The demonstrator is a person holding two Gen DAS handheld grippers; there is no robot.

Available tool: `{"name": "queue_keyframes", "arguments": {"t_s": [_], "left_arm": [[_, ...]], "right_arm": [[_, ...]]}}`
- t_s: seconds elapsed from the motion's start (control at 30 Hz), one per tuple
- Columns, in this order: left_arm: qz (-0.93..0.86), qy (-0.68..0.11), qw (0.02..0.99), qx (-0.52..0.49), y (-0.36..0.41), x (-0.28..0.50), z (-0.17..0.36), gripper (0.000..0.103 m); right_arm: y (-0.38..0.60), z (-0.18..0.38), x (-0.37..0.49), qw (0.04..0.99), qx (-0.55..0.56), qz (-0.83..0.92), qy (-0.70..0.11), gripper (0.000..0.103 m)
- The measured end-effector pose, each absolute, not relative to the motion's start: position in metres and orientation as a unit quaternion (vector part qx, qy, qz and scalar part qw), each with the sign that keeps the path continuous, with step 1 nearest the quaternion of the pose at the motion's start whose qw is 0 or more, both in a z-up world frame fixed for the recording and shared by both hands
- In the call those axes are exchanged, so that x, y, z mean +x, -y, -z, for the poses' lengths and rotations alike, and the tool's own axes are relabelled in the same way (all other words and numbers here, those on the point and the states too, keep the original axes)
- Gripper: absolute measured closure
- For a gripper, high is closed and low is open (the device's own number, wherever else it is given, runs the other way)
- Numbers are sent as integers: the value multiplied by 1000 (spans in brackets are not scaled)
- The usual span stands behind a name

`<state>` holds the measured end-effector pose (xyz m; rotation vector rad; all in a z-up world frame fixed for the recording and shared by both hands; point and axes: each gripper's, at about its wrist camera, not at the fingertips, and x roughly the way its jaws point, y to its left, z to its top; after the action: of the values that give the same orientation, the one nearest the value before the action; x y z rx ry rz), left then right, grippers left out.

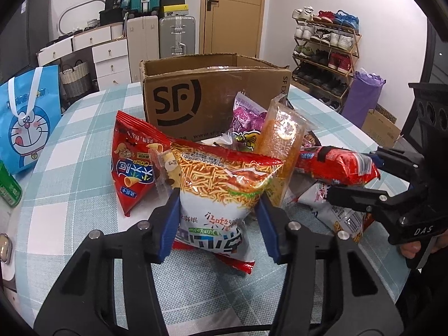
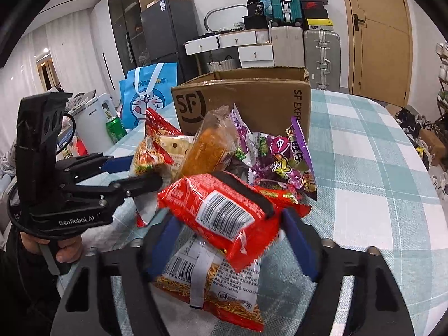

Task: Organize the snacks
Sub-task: 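Grasp the red barcode packet with right tool while left tool grasps the noodle-snack bag, then carry both packets over the SF box and open both tools to drop them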

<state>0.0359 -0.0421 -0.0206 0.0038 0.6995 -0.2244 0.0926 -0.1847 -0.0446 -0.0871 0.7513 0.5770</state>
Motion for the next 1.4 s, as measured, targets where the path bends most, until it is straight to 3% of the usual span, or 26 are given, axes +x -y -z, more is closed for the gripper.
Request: {"name": "queue_keyframes", "arguments": {"t_s": [0.13,0.27,1.4], "left_arm": [[106,-337,936,-3,39,35,20,57],[103,-329,939,-8,36,32,18,58],[66,-263,962,-39,19,27,-60,59]], "right_arm": [[186,43,88,890,-39,-285,-355,42],[187,42,85,892,-36,-285,-349,45],[182,-24,103,921,-2,-266,-283,45]]}}
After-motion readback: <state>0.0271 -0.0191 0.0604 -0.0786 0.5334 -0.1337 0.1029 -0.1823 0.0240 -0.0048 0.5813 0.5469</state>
